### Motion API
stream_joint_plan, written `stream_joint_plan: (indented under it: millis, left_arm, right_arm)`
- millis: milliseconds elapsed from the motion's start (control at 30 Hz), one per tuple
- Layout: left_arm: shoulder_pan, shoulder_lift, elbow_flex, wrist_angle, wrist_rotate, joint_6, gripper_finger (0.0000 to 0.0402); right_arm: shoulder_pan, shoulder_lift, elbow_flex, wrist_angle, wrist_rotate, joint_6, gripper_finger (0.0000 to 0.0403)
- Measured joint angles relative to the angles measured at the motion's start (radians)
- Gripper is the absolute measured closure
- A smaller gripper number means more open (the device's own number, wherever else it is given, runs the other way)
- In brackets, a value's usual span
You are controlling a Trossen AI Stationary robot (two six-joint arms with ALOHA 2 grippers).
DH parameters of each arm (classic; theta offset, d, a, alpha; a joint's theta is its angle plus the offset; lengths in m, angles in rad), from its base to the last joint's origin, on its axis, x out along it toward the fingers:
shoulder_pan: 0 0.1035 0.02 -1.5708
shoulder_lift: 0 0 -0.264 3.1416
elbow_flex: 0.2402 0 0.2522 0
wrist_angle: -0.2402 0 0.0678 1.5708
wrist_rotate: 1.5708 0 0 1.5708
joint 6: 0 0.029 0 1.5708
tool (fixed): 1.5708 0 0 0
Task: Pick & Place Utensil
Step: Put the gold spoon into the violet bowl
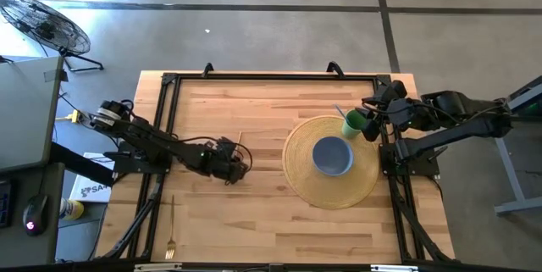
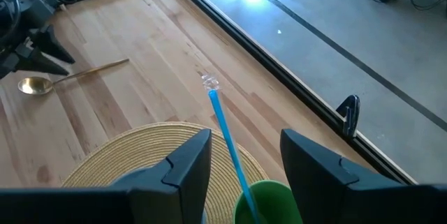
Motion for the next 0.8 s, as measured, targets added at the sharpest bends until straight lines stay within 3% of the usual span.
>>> stream_joint_plan:
  millis: [167,367,567,800]
  left_arm:
    - [-0.006,0.036,0.001,0.081,0.021,-0.018,0.0241]
    - [-0.007,0.084,-0.002,0.009,0.037,-0.104,0.0241]
    - [-0.007,0.105,0.001,0.047,0.038,-0.098,0.0243]
    - [-0.013,0.105,-0.001,0.040,0.030,-0.087,0.0301]
  right_arm:
    - [0.000,0.000,0.000,0.000,0.000,0.000,0.0237]
    - [0.000,0.000,-0.014,0.011,0.000,0.000,0.0237]
    - [0.000,0.002,-0.057,0.027,-0.001,0.001,0.0238]
    - [0.000,-0.002,-0.063,0.053,-0.008,-0.016,0.0237]
